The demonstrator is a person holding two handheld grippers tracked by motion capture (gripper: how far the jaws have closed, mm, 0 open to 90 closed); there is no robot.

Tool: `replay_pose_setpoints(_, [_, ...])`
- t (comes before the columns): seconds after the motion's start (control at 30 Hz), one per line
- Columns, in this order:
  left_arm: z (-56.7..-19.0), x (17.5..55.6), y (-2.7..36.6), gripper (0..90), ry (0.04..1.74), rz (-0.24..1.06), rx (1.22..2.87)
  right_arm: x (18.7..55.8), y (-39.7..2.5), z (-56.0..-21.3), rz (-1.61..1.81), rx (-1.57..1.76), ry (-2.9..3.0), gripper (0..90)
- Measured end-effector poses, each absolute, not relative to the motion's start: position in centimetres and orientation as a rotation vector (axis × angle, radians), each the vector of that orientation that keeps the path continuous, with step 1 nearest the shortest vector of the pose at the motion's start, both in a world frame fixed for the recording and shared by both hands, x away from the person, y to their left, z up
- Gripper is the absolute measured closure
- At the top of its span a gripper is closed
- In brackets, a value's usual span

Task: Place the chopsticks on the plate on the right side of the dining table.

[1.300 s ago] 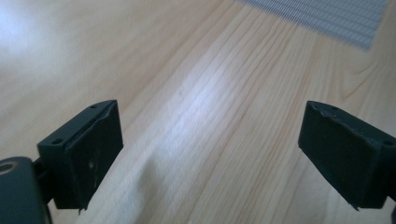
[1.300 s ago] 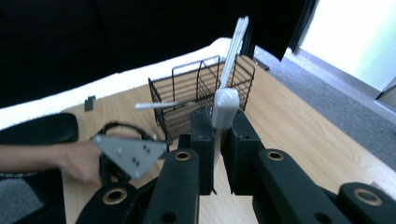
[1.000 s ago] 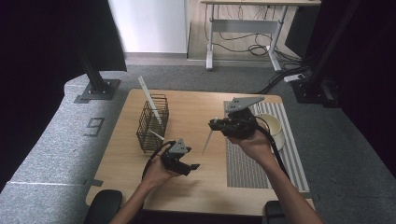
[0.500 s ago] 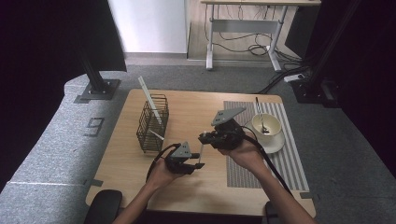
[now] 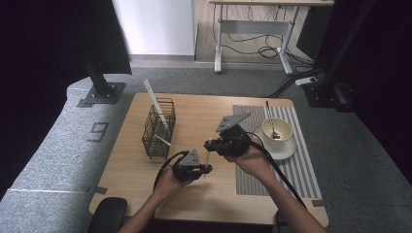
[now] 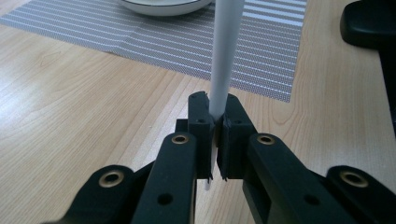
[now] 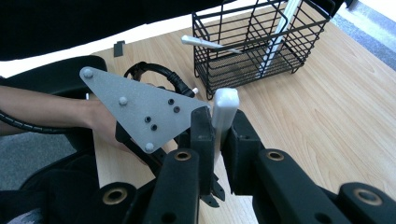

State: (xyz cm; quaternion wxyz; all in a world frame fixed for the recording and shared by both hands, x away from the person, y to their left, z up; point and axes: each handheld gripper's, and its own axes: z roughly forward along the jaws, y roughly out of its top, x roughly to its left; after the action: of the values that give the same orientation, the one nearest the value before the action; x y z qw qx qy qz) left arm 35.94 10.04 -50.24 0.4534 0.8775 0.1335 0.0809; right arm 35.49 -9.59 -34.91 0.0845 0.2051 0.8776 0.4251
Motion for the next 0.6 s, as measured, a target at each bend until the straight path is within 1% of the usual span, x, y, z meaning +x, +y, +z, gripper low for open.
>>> replay_pose_setpoints(0.07, [-50.2, 36.0, 10.1, 85.5, 0.326, 0.201, 2.168, 35.4, -9.6, -34.9, 1.269, 0.607, 2.61, 81.7])
replay_pose_setpoints(0.17, [-50.2, 36.0, 10.0, 85.7, 0.338, 0.188, 2.17, 35.1, -9.1, -35.1, 1.167, 0.605, 2.545, 61.6])
replay_pose_setpoints(0.2, [-50.2, 36.0, 10.0, 85.7, 0.342, 0.183, 2.173, 35.1, -9.1, -35.1, 1.167, 0.605, 2.545, 61.6])
replay_pose_setpoints(0.23, [-50.1, 35.9, 9.9, 85.7, 0.343, 0.178, 2.178, 35.0, -8.8, -35.4, 1.12, 0.632, 2.499, 49.0])
replay_pose_setpoints(0.27, [-50.1, 35.9, 9.9, 85.7, 0.343, 0.178, 2.178, 35.0, -8.8, -35.4, 1.12, 0.632, 2.499, 49.0])
replay_pose_setpoints(0.3, [-50.1, 35.8, 9.9, 85.7, 0.344, 0.178, 2.183, 35.1, -8.5, -35.7, 1.087, 0.647, 2.467, 41.1])
replay_pose_setpoints(0.33, [-50.1, 35.8, 9.9, 85.7, 0.344, 0.178, 2.183, 35.1, -8.5, -35.7, 1.087, 0.647, 2.467, 41.1])
replay_pose_setpoints(0.37, [-50.0, 35.8, 9.9, 85.7, 0.342, 0.172, 2.189, 35.1, -8.3, -36.1, 1.049, 0.656, 2.442, 34.6])
replay_pose_setpoints(0.4, [-50.0, 35.8, 9.9, 85.7, 0.342, 0.172, 2.189, 35.1, -8.3, -36.1, 1.049, 0.656, 2.442, 34.6])
replay_pose_setpoints(0.6, [-49.8, 35.9, 10.1, 85.7, 0.339, 0.165, 2.196, 35.3, -8.4, -36.0, 1.008, 0.693, 2.352, 21.6])
